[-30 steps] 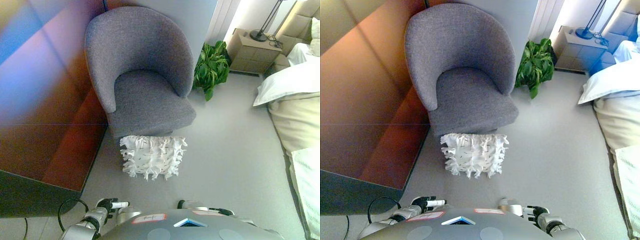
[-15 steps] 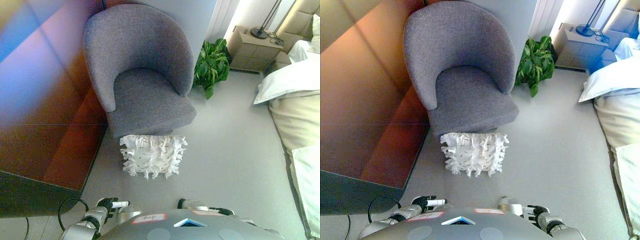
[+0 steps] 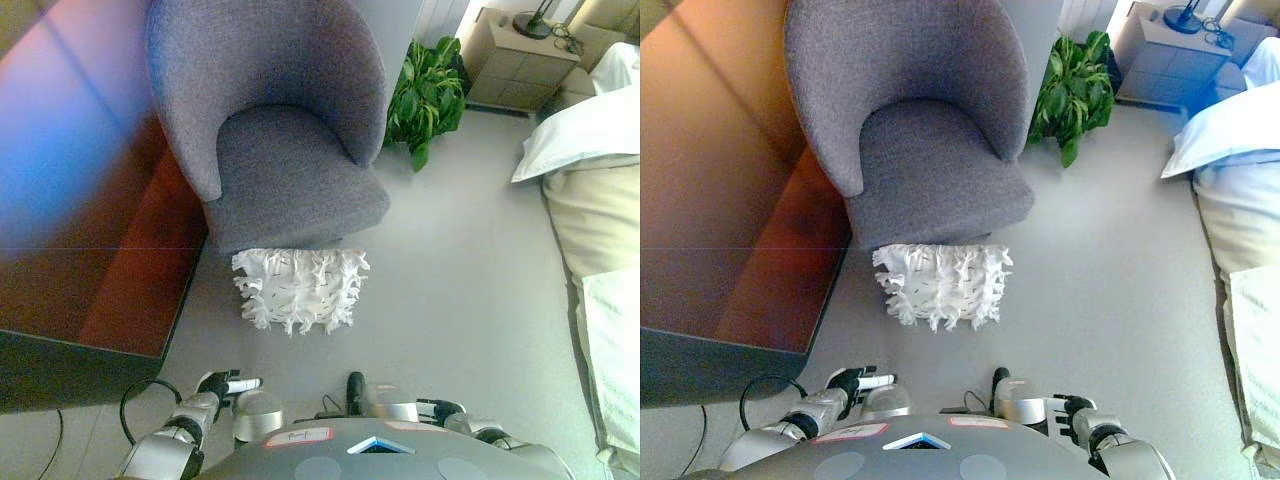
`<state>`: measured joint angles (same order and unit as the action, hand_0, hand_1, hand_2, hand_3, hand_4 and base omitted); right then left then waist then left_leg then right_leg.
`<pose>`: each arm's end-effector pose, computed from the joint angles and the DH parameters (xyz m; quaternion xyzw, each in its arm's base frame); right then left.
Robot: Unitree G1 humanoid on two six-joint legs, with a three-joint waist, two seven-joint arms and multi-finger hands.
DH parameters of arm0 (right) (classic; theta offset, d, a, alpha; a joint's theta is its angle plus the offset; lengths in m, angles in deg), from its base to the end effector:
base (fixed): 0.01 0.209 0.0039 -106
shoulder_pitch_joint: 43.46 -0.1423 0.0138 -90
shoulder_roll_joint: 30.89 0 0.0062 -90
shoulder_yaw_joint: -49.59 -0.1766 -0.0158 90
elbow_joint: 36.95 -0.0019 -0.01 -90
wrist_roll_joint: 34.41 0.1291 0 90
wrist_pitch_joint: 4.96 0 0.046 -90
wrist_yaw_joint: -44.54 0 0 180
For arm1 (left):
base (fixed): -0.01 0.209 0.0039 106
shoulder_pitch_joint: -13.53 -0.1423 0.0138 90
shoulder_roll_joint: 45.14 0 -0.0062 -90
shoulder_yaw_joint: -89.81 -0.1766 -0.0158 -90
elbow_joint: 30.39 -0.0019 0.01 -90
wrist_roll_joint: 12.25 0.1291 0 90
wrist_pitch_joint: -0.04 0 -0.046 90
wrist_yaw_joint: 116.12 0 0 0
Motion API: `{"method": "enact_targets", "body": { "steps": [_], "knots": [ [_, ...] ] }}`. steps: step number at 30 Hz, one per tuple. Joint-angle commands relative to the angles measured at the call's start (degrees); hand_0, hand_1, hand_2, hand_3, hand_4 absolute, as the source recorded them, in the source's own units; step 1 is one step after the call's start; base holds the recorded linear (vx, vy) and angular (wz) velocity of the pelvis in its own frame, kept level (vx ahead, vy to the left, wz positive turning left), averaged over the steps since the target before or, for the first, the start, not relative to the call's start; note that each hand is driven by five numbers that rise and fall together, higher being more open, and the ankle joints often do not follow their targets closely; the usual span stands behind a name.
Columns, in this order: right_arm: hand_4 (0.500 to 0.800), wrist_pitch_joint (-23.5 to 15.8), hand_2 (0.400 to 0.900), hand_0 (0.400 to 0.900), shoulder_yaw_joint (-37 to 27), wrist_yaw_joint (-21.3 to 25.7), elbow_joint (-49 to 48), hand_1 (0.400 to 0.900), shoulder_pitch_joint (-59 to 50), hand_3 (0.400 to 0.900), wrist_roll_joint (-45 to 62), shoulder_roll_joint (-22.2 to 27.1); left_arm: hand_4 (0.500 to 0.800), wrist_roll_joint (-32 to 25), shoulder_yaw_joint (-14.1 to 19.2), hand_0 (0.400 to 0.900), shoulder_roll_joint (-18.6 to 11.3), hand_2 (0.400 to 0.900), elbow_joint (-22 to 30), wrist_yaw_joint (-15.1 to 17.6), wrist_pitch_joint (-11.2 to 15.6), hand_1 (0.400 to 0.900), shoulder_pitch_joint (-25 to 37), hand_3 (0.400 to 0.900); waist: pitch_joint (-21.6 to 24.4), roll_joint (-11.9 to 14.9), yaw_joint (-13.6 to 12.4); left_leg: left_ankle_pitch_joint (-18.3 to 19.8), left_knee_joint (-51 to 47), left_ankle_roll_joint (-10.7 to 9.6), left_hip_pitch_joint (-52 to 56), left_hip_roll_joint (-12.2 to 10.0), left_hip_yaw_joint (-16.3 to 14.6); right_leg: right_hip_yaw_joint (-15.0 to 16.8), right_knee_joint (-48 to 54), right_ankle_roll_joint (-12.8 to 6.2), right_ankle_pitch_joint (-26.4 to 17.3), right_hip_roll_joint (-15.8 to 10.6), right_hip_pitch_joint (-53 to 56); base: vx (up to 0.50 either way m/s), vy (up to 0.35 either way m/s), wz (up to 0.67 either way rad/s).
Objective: Pick up the pillow and put it on the sofa.
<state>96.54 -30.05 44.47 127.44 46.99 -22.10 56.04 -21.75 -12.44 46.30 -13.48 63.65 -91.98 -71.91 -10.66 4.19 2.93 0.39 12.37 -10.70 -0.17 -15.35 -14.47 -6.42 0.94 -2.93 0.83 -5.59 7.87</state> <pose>0.0448 -0.2171 -0.1064 -0.0516 0.6825 -0.0670 0.7260 0.0872 0.2225 -0.0971 0.1019 0.5795 0.0347 0.8078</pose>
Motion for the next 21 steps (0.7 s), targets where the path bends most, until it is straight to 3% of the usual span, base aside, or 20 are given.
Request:
{"method": "enact_targets", "body": {
  "steps": [1, 3, 4, 6, 8, 9, 11, 13, 15, 16, 19, 21],
  "knots": [
    [0.8, 0.6, 0.9, 0.9, -1.3, -0.1, 3.1, 0.9, -0.4, 0.9, 0.0, 2.5, 0.8, -3.4, 0.6, 0.9, 0.1, 0.9, -0.5, 1.8, 2.4, 0.9, -0.9, 0.9, -1.3, -2.9, -1.8, -12.0, -12.9, 3.5, -4.6, 0.6, -2.6, -4.3, -9.2, 1.08, 9.3, 6.1, 2.6, 0.42, 0.091, -0.35],
    [0.8, 0.0, 0.9, 0.9, -1.2, -1.0, 3.2, 0.9, 0.3, 0.9, -0.2, 3.1, 0.8, -5.2, 2.0, 0.9, 0.0, 0.9, -1.4, 2.7, 3.3, 0.9, -1.7, 0.9, -1.4, -3.0, -2.8, -13.0, -16.5, 2.5, -7.0, 0.5, -1.5, -4.4, -10.3, 1.13, 12.8, 6.0, 4.5, 0.44, 0.116, -0.22],
    [0.8, -0.4, 0.9, 0.9, -1.2, -1.3, 3.1, 0.9, 0.5, 0.9, -0.1, 3.3, 0.8, -5.9, 2.7, 0.9, 0.0, 0.9, -1.6, 3.0, 3.8, 0.9, -1.9, 0.9, -1.5, -3.7, -3.2, -13.8, -16.9, 2.8, -8.2, -0.5, -2.8, -4.9, -11.1, 1.48, 13.5, 6.5, 4.5, 0.47, 0.154, -0.02],
    [0.8, -1.1, 0.9, 0.9, -1.4, -1.4, 3.2, 0.9, 0.9, 0.9, 0.1, 3.1, 0.8, -6.4, 3.7, 0.9, 0.3, 0.9, -1.7, 3.7, 4.1, 0.9, -1.8, 0.9, -1.4, -3.6, -3.1, -13.3, -16.3, 2.6, -9.3, 0.2, -6.3, -6.3, -14.3, 1.28, 17.5, 5.4, 5.8, 0.47, 0.202, 0.08],
    [0.8, -1.6, 0.9, 0.9, -2.0, -0.7, 3.1, 0.9, 1.0, 0.9, 0.5, 2.5, 0.8, -6.5, 4.2, 0.9, 0.2, 0.9, -1.3, 4.2, 2.8, 0.9, -1.7, 0.9, -1.0, -3.4, -3.1, -9.9, -15.6, 4.9, -9.7, 0.7, -10.6, -7.4, -17.9, 0.28, 18.6, 4.1, 5.8, 0.47, 0.256, 0.02],
    [0.8, -1.7, 0.9, 0.9, -2.1, -0.1, 2.7, 0.9, 0.8, 0.9, 1.0, 1.9, 0.8, -6.5, 4.9, 0.9, -0.1, 0.9, -1.3, 4.4, 2.0, 0.9, -1.7, 0.9, -0.6, -3.0, -3.9, -9.2, -14.2, 5.4, -10.7, 1.2, -9.1, -7.2, -19.9, -0.36, 19.8, 3.5, 5.8, 0.52, 0.225, -0.22],
    [0.8, -2.4, 0.9, 0.9, -2.8, 0.0, 2.6, 0.9, 0.5, 0.9, 2.4, 1.2, 0.8, -6.2, 5.8, 0.9, -1.0, 0.9, -1.6, 4.6, 1.5, 0.9, -2.0, 0.9, -0.2, -1.7, -5.2, -8.7, -5.6, 5.6, -13.6, 0.8, -6.6, -7.0, -20.3, 0.15, 20.8, 3.4, 7.0, 0.5, 0.122, -0.31],
    [0.8, -4.0, 0.9, 0.9, -3.5, -0.3, 2.7, 0.9, 0.0, 0.9, 1.3, 0.9, 0.8, -3.4, 6.8, 0.9, -1.7, 0.9, -1.6, 4.5, 1.9, 0.9, -2.0, 0.9, 0.7, 0.0, -6.1, -5.5, 1.3, 7.4, -14.8, 1.3, -5.6, -7.7, -22.5, -1.09, 17.1, 2.1, 7.8, 0.48, 0.176, -0.05],
    [0.8, -5.3, 0.9, 0.9, -3.8, -0.6, 2.3, 0.9, -0.6, 0.9, 0.4, 0.5, 0.8, -1.3, 6.0, 0.9, -2.4, 0.9, -1.2, 3.7, 0.8, 0.9, -1.1, 0.9, 2.1, 1.4, -6.0, -2.0, 1.7, 10.2, -12.8, 3.6, -5.4, -7.1, -27.6, -5.08, 8.3, -2.1, 6.6, 0.49, 0.274, 0.2],
    [0.8, -5.5, 0.9, 0.9, -3.9, 0.0, 1.8, 0.9, -0.8, 0.9, 0.8, 0.4, 0.8, -1.0, 5.3, 0.9, -2.7, 0.9, -1.1, 3.5, 0.9, 0.9, -0.7, 0.9, 2.6, 1.6, -6.1, -0.4, 2.2, 11.3, -12.5, 4.9, -4.5, -6.3, -30.4, -5.96, 5.1, -3.9, 6.3, 0.49, 0.251, 0.17],
    [0.8, -6.5, 0.9, 0.9, -4.1, 2.0, 0.1, 0.9, -1.0, 0.9, -0.1, 0.8, 0.8, 0.6, 3.5, 0.9, -3.9, 0.9, -0.1, 3.0, 0.2, 0.9, -0.3, 0.9, 3.6, 1.5, -5.2, 2.2, 1.9, 13.2, -9.8, 6.7, -3.6, -4.1, -38.1, -6.87, -1.9, -6.0, 1.2, 0.46, 0.141, 0.14],
    [0.8, -7.2, 0.9, 0.9, -2.9, 1.1, -0.4, 0.9, -1.6, 0.9, 0.0, 1.5, 0.8, -0.7, 2.4, 0.9, -5.1, 0.9, 0.2, 3.6, -1.1, 0.9, 0.6, 0.9, 3.4, 0.7, -4.6, 2.7, 1.3, 12.8, -7.4, 6.3, -2.0, -4.9, -35.6, -5.65, -0.8, -7.6, -3.8, 0.41, -0.093, 0.16]
  ]
}}
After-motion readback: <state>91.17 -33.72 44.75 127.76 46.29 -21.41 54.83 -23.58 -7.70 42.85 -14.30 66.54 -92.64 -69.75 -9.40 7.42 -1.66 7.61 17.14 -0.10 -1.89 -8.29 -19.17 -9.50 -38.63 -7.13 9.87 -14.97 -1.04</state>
